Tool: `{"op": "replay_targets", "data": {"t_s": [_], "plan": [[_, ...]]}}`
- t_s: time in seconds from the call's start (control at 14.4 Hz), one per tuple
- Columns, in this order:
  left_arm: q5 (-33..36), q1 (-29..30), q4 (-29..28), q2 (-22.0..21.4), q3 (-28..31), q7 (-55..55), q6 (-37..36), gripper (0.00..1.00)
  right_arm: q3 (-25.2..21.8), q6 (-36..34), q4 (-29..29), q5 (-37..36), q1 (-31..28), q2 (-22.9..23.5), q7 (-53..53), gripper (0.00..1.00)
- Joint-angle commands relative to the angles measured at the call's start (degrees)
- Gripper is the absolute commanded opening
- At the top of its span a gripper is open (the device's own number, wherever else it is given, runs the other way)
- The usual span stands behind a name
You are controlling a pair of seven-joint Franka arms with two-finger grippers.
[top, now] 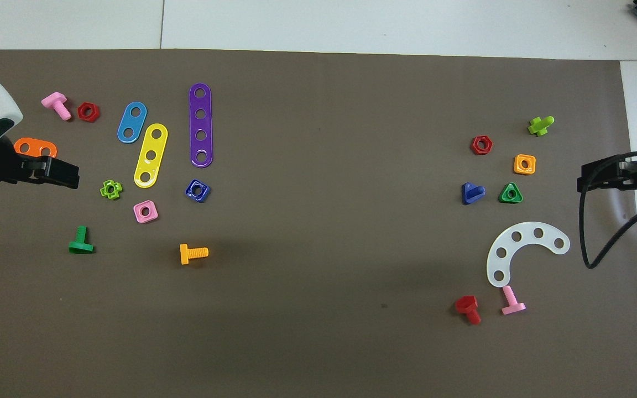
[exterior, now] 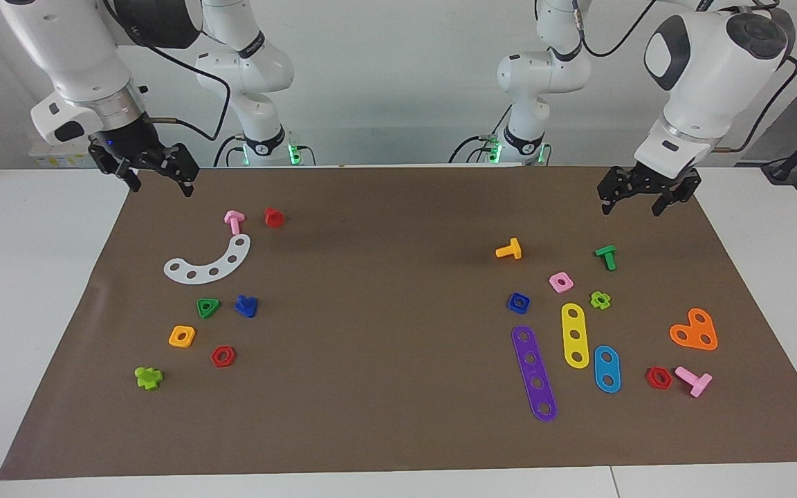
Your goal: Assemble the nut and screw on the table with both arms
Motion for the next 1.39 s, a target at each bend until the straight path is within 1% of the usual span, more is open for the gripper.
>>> {"op": "replay_targets", "data": {"t_s": [0.0,0.49,0.69,0.83,0.9,1.04,1.18,1.25,1.32], "plan": [[-0.57,0.7,-2.74,-2.13,-0.06,0.24,0.56,1.0,0.21,0.8,-1.41,-0.6,-0.42,-1.38,-0.82,1.0],[-0.57,0.7,-3.01,-2.39,-0.06,0.24,0.82,1.0,0.29,1.5,-2.55,-0.34,-0.59,-1.82,-0.46,1.0],[-0.91,0.62,-5.72,-3.18,-0.06,0.24,2.83,1.0,0.29,9.13,-7.19,-0.34,-0.68,-2.61,-1.34,1.0],[-2.75,0.09,-6.44,-2.92,-0.06,-0.02,4.76,1.0,0.29,15.89,-10.98,0.1,-0.42,-2.62,-1.34,1.0],[-3.72,0.0,-6.44,-2.48,-0.06,-0.02,5.56,1.0,0.38,18.18,-12.21,0.45,-0.15,-1.75,-1.34,1.0],[-4.17,-0.35,-6.53,-1.34,-0.06,0.06,7.66,0.99,0.56,24.76,-13.71,0.63,0.2,2.81,-1.43,1.0],[-4.78,-2.27,-7.92,0.68,-0.24,0.15,12.48,0.98,1.34,29.17,-13.89,2.03,0.38,8.17,-2.3,1.0],[-4.87,-2.89,-9.24,1.38,-0.24,0.24,15.12,0.96,1.61,31.02,-14.41,2.82,1.59,10.11,-2.65,1.0],[-4.87,-3.6,-10.47,1.82,-0.32,0.33,17.58,0.95,1.53,33.38,-16.07,3.09,2.83,11.09,-3.01,1.0]]}}
